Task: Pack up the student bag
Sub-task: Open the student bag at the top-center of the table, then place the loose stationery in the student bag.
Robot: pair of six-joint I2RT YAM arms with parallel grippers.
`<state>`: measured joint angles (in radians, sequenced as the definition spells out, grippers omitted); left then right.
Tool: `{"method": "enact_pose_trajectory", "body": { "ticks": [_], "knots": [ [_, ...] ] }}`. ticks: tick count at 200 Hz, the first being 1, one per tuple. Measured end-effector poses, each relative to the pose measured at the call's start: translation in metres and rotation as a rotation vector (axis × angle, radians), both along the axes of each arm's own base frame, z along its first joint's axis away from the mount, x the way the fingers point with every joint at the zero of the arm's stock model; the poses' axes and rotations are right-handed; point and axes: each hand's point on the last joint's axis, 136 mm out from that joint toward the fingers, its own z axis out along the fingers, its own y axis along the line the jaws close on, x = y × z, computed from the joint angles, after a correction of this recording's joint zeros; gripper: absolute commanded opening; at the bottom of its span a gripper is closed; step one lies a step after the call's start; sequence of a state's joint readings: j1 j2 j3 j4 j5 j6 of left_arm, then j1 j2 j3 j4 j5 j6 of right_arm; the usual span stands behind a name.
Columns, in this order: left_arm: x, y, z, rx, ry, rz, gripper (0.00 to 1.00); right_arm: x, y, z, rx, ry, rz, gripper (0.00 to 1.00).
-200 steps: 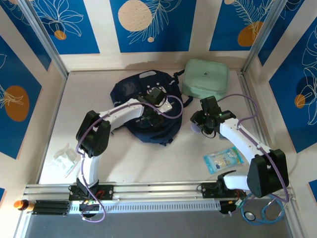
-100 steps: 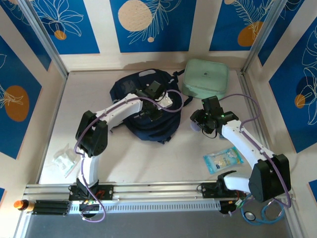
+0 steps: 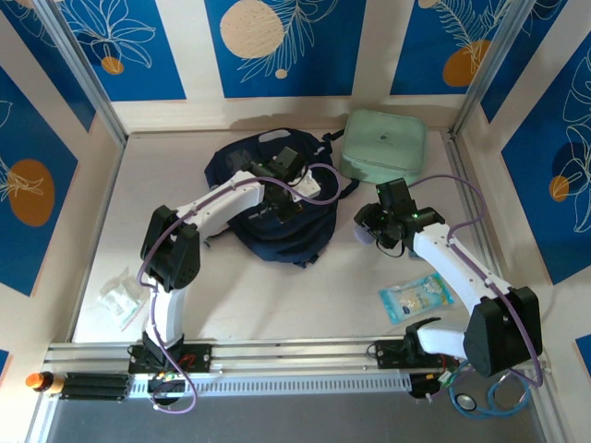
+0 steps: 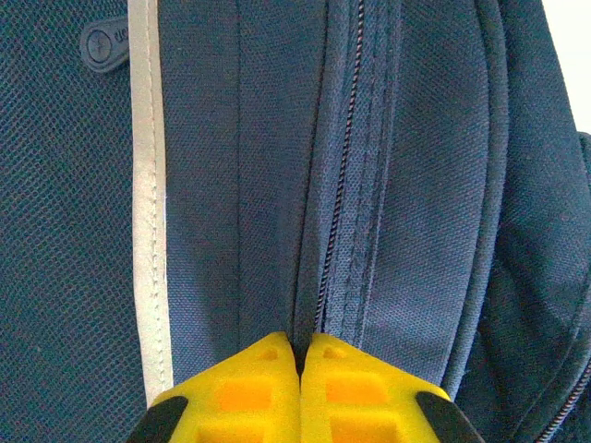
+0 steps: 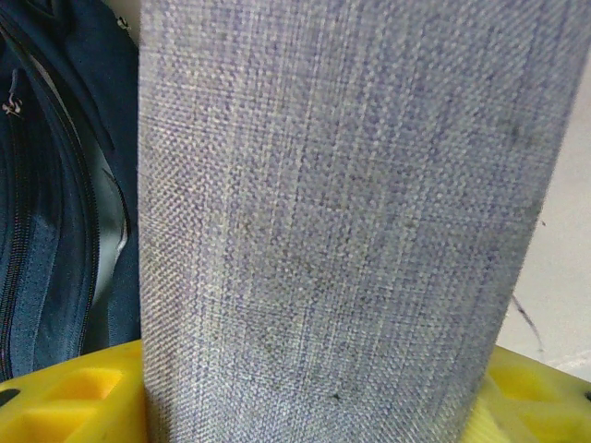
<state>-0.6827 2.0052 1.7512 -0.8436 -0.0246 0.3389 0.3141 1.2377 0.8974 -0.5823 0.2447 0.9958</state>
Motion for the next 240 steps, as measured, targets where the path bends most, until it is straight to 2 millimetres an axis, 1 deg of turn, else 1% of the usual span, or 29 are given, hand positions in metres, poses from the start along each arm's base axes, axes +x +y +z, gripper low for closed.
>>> {"method": "enact_pose_trajectory", "body": {
  "ticks": [31,41,53,68,100,111,120,141,154,174,192,228,240],
  "knots": [
    [0.0,0.0,0.001,-0.003,-0.001,0.001,0.0,0.002,0.005,0.002,0.023,-0.01,0.014,0.55],
    [0.0,0.0,0.005,-0.011,-0.007,0.004,0.0,0.005,0.01,0.005,0.044,-0.026,0.03,0.55],
    [0.0,0.0,0.015,-0.034,-0.028,0.008,0.0,0.009,0.018,0.01,0.074,-0.051,0.058,0.55],
    [0.002,0.002,0.037,-0.079,-0.073,0.019,0.0,0.014,0.033,0.016,0.125,-0.093,0.107,0.55],
    [0.009,0.005,0.095,-0.203,-0.195,0.059,0.0,0.017,0.067,0.03,0.209,-0.164,0.215,0.55],
    [0.01,0.004,0.108,-0.239,-0.22,0.071,0.0,0.018,0.077,0.034,0.23,-0.182,0.243,0.55],
    [0.011,0.002,0.115,-0.265,-0.23,0.079,0.0,0.019,0.086,0.034,0.246,-0.186,0.265,0.55],
    [0.011,-0.006,0.123,-0.323,-0.227,0.091,0.0,0.026,0.107,0.024,0.269,-0.153,0.29,0.55],
    [0.011,-0.009,0.125,-0.35,-0.22,0.101,0.0,0.032,0.122,0.01,0.278,-0.113,0.296,0.53],
    [0.015,-0.013,0.13,-0.383,-0.223,0.125,0.0,0.044,0.145,-0.008,0.29,-0.063,0.305,0.53],
    [0.019,-0.015,0.133,-0.405,-0.221,0.15,0.0,0.06,0.163,-0.018,0.293,-0.047,0.295,0.53],
    [0.028,-0.012,0.137,-0.46,-0.207,0.207,0.0,0.1,0.188,-0.027,0.318,-0.076,0.253,0.56],
    [0.032,-0.01,0.14,-0.478,-0.206,0.221,0.0,0.111,0.198,-0.033,0.334,-0.085,0.254,0.59]
  ]
}}
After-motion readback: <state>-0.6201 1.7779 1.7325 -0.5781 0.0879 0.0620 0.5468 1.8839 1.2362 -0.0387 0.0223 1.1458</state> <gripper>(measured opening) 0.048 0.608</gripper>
